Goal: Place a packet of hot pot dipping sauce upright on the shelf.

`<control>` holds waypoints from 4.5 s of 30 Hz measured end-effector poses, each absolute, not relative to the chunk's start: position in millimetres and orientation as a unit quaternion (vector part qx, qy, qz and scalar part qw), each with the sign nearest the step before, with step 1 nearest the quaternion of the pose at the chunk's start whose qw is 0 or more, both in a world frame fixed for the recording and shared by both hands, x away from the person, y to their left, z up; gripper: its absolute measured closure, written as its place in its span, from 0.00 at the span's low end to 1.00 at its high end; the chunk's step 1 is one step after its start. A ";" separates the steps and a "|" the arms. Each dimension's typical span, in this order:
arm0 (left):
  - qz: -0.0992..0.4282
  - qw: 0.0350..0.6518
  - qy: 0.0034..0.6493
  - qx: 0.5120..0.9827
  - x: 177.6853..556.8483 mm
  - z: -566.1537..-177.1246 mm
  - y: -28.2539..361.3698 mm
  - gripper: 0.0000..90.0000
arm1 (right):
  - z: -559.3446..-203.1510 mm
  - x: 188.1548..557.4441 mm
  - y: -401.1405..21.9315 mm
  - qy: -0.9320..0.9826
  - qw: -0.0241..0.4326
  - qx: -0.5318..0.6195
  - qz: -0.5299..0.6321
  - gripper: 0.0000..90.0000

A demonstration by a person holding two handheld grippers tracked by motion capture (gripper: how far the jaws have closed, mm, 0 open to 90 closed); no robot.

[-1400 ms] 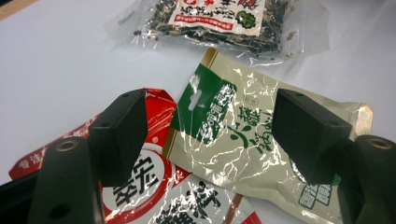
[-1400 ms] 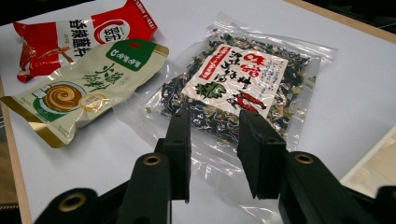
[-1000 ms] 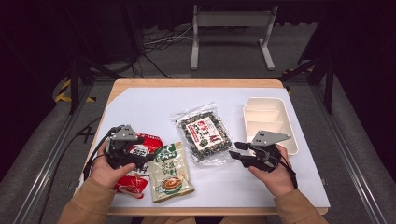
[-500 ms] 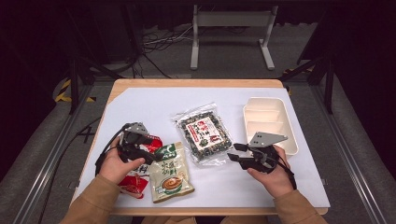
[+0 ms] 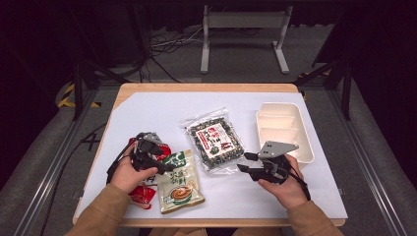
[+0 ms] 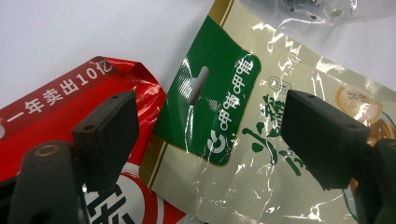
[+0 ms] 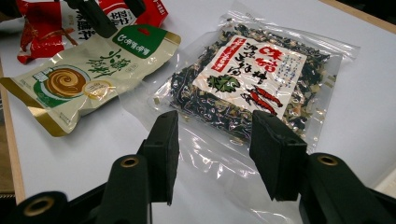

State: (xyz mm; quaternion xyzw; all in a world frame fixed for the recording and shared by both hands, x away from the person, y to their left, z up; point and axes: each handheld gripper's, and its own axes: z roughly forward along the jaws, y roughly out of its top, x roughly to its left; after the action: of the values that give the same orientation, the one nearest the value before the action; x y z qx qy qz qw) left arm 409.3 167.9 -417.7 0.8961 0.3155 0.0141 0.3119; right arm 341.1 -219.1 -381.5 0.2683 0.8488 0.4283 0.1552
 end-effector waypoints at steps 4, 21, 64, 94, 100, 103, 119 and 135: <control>0.006 0.302 0.313 0.900 412.5 -422.8 167.5 0.23 | -381.6 340.9 -218.3 0.849 0.156 0.267 0.428 0.58; 0.011 0.268 0.293 0.918 406.9 -430.1 159.6 0.43 | -382.7 339.9 -215.3 0.852 0.154 0.260 0.428 0.56; 0.064 0.371 0.161 0.912 327.1 -337.0 144.1 0.93 | -373.7 334.5 -213.3 0.852 0.149 0.253 0.434 0.59; 0.097 0.446 0.128 0.880 297.9 -316.1 142.7 0.94 | -338.1 306.9 -174.4 0.853 0.073 0.138 0.497 0.64; 0.088 0.451 0.124 0.880 299.0 -318.7 137.5 0.94 | -332.2 306.1 -161.1 0.856 0.073 0.121 0.497 0.64; 0.085 0.451 0.119 0.881 298.5 -319.5 135.2 0.94 | -330.2 305.9 -156.5 0.857 0.072 0.113 0.497 0.67; 0.080 0.446 0.105 0.885 296.1 -321.8 128.3 0.94 | -317.1 308.2 -127.1 0.907 0.078 0.062 0.409 0.85; 0.056 0.468 0.108 0.875 301.6 -320.1 135.2 0.75 | -296.8 309.2 -120.1 0.922 0.072 0.061 0.376 1.00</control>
State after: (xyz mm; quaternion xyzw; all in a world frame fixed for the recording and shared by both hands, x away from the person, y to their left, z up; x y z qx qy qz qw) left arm 301.6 135.2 -320.1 0.8753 0.1083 0.0564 0.4679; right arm 309.2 -120.1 -296.8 0.0607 0.9219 0.3759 0.0718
